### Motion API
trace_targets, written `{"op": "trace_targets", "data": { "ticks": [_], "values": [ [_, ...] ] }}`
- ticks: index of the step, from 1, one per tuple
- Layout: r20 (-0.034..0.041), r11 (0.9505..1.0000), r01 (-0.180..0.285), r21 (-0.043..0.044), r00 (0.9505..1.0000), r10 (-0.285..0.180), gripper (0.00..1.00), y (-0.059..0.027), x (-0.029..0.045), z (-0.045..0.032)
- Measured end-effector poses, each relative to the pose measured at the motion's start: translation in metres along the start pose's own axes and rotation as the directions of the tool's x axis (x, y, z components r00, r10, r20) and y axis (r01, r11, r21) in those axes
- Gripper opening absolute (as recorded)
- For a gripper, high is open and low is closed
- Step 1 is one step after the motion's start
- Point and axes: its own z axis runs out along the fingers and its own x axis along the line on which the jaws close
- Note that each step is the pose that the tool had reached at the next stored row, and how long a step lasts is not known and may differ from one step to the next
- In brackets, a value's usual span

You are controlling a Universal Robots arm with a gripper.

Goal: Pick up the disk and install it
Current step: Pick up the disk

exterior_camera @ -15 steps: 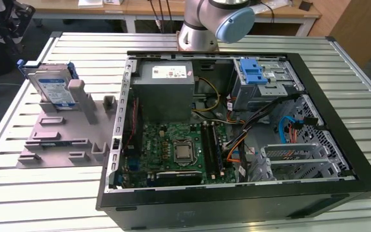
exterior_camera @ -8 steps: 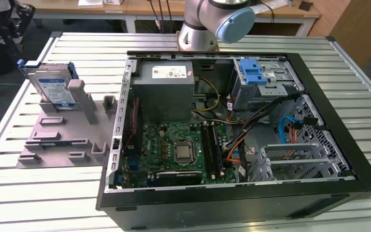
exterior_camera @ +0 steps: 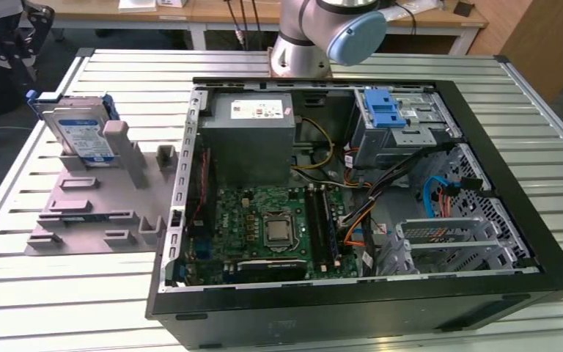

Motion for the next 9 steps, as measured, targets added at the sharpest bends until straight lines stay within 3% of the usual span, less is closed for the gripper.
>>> {"op": "trace_targets", "data": {
  "ticks": [9],
  "values": [
    [0.0007,0.9983,0.058,0.0004,0.9983,-0.058,0.11,0.0002,0.0000,0.0009]
  ]
}}
